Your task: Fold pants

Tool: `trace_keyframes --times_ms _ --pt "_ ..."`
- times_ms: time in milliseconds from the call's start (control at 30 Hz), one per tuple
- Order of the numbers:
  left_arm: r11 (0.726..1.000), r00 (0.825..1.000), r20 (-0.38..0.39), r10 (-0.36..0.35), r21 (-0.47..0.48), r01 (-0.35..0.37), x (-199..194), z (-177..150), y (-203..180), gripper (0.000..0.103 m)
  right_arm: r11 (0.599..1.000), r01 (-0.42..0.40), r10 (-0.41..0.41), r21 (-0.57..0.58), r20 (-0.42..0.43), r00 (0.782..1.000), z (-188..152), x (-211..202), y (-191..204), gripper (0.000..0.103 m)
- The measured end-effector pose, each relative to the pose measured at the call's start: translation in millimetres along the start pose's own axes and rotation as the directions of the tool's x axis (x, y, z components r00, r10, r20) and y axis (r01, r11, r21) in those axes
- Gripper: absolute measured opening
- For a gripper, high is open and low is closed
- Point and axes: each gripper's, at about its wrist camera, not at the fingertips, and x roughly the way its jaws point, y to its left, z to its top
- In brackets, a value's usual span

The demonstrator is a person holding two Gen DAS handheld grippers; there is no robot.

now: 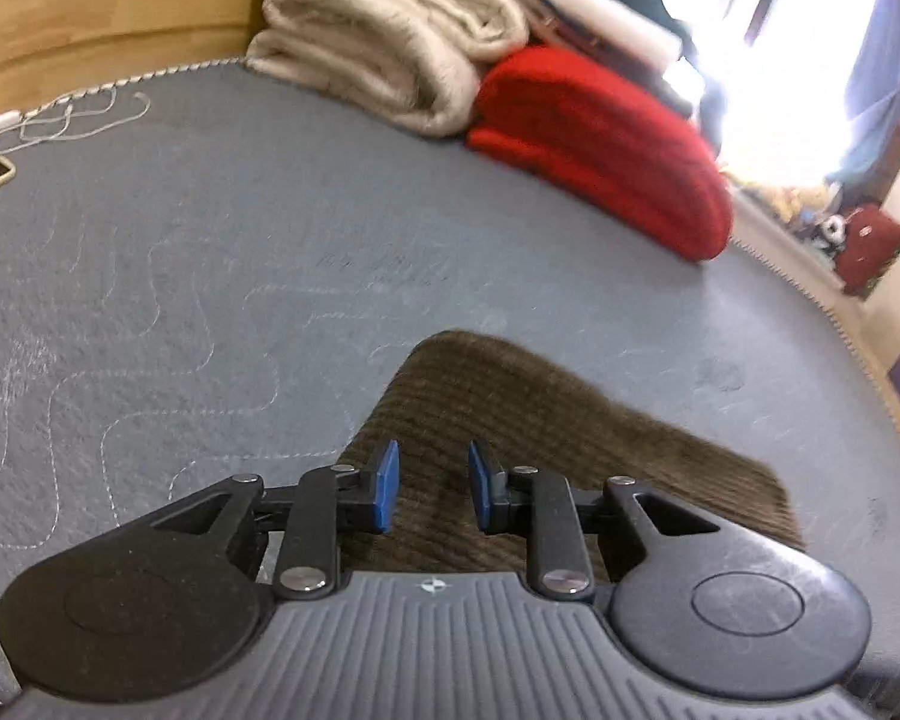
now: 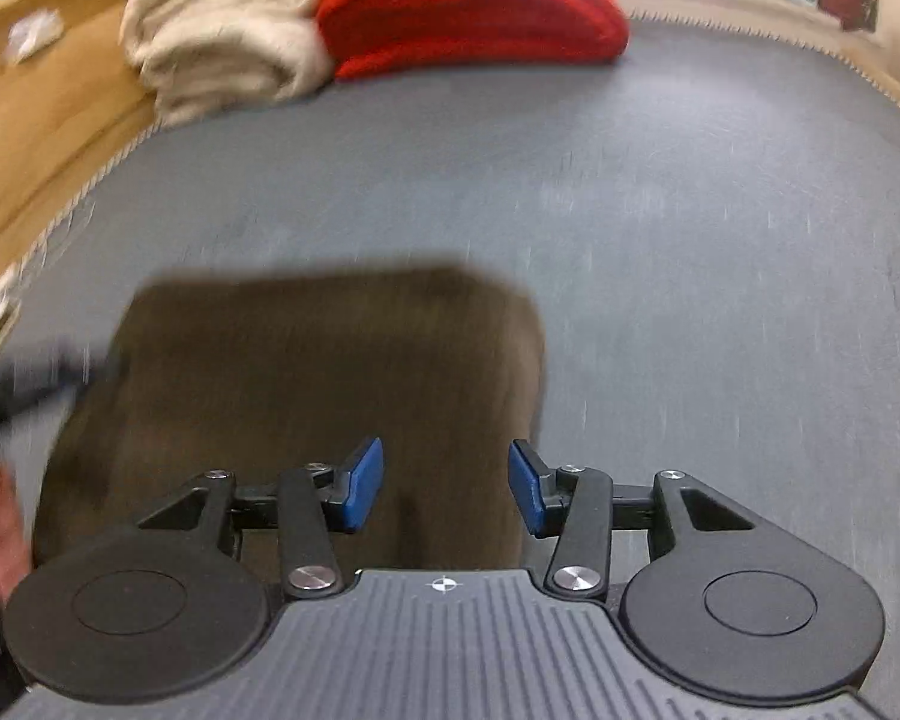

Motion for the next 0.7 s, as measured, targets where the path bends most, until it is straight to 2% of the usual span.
trace_keyframes --times_ms 67,133,233,300,367,467,500,567,633,700 --pt "1.000 1.000 0.014 -0.017 0.008 0.017 -9.3 -1.0 -0.5 0.027 1.000 0.028 -0.028 -0.005 -0.090 0.996 -30.1 10.0 -2.3 0.050" --pt "0.999 0.999 0.022 -0.032 0.022 0.031 -16.7 -0.6 -5.9 0.027 0.996 0.011 -0.006 0.085 -0.063 0.998 -48.3 8.7 -14.4 0.053" --pt "0.998 0.999 0.016 -0.047 0.049 0.046 -23.4 -4.2 -12.0 0.027 0.962 -0.009 0.024 0.272 -0.053 0.998 -55.0 4.0 -34.7 0.059" --pt "0.996 0.998 -0.003 -0.055 0.071 0.055 -25.6 -8.3 -17.5 0.027 0.952 -0.017 0.035 0.307 -0.052 0.998 -64.0 0.1 -36.9 0.060" --pt "0.994 0.996 -0.063 -0.058 0.087 0.063 -23.5 -13.3 -23.1 0.027 0.959 -0.008 0.025 0.283 -0.057 0.998 -73.0 -8.9 -34.3 0.062" --pt "0.994 0.974 -0.220 -0.051 0.084 0.071 -10.9 -24.6 -29.3 0.029 0.971 0.035 -0.009 0.238 -0.110 0.994 -78.8 -22.6 -32.4 0.063" --pt "0.994 0.971 -0.234 -0.045 0.090 0.068 -11.1 -27.0 -32.1 0.030 0.974 0.063 -0.038 0.216 -0.120 0.992 -79.0 -27.5 -30.1 0.062" --pt "0.993 0.975 -0.221 -0.031 0.106 0.055 -16.8 -28.3 -38.1 0.030 0.976 0.086 -0.070 0.201 -0.084 0.994 -80.5 -43.7 -29.6 0.061" --pt "0.994 0.980 -0.191 -0.055 0.086 0.072 -26.0 -29.0 -40.3 0.032 0.973 0.075 -0.074 0.219 -0.013 0.997 -76.6 -61.6 -30.1 0.061" --pt "0.991 0.984 -0.154 -0.086 0.090 0.100 -35.5 -28.0 -42.5 0.041 0.969 0.046 -0.063 0.243 0.061 0.996 -73.1 -78.6 -32.0 0.061"
